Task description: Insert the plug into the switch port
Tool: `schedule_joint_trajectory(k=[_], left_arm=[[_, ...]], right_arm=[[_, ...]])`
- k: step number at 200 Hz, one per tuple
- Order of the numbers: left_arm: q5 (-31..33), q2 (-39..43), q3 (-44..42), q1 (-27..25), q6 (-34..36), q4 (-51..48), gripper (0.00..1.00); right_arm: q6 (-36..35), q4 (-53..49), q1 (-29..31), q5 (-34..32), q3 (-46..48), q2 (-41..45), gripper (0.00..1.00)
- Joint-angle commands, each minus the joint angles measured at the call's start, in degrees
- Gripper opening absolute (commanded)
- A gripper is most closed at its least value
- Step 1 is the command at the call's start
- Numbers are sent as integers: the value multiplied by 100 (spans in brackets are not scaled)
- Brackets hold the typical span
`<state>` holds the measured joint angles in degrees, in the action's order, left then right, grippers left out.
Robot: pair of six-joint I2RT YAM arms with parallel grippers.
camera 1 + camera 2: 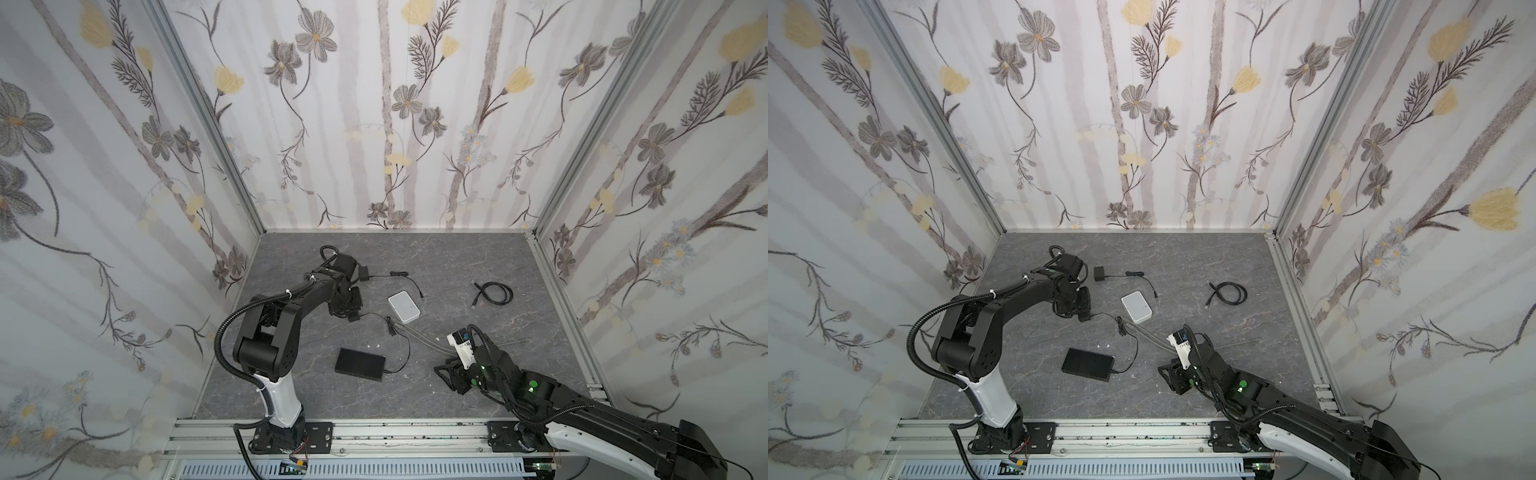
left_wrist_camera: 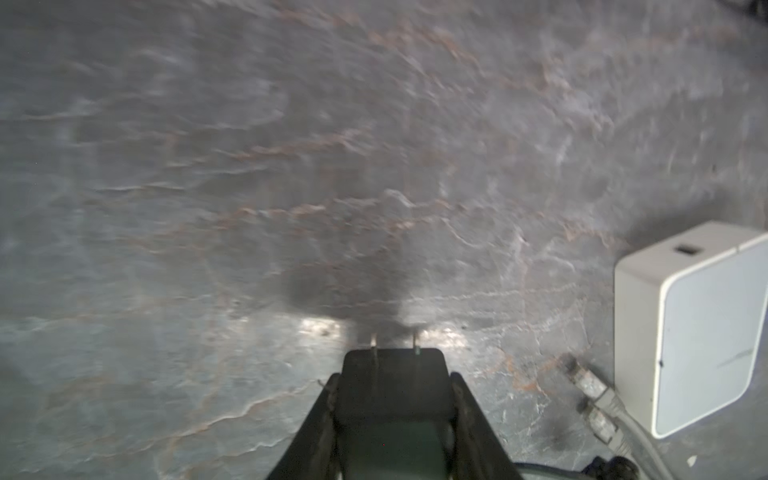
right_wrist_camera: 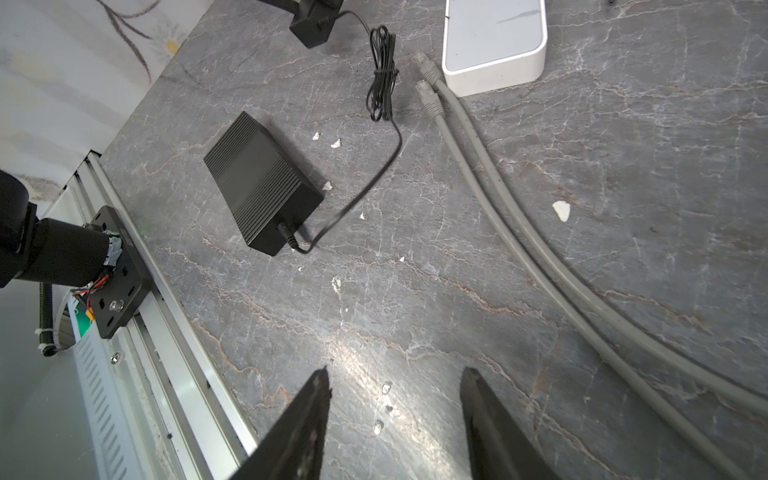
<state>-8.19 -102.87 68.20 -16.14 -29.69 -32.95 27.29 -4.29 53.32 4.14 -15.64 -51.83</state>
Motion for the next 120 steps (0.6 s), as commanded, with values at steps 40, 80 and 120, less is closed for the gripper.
schedule_joint_trajectory(k=[40, 80, 120], left_arm=[[79, -217, 377, 871, -587, 515, 29], [193, -834, 1071, 1335, -796, 309, 30], [467, -1269, 1748, 1581, -811, -114, 30]], right_arm=[[-45, 215, -15, 7, 30, 264, 53], [59, 172, -15, 157, 114, 411, 53], [134, 111, -17, 131, 104, 421, 53]])
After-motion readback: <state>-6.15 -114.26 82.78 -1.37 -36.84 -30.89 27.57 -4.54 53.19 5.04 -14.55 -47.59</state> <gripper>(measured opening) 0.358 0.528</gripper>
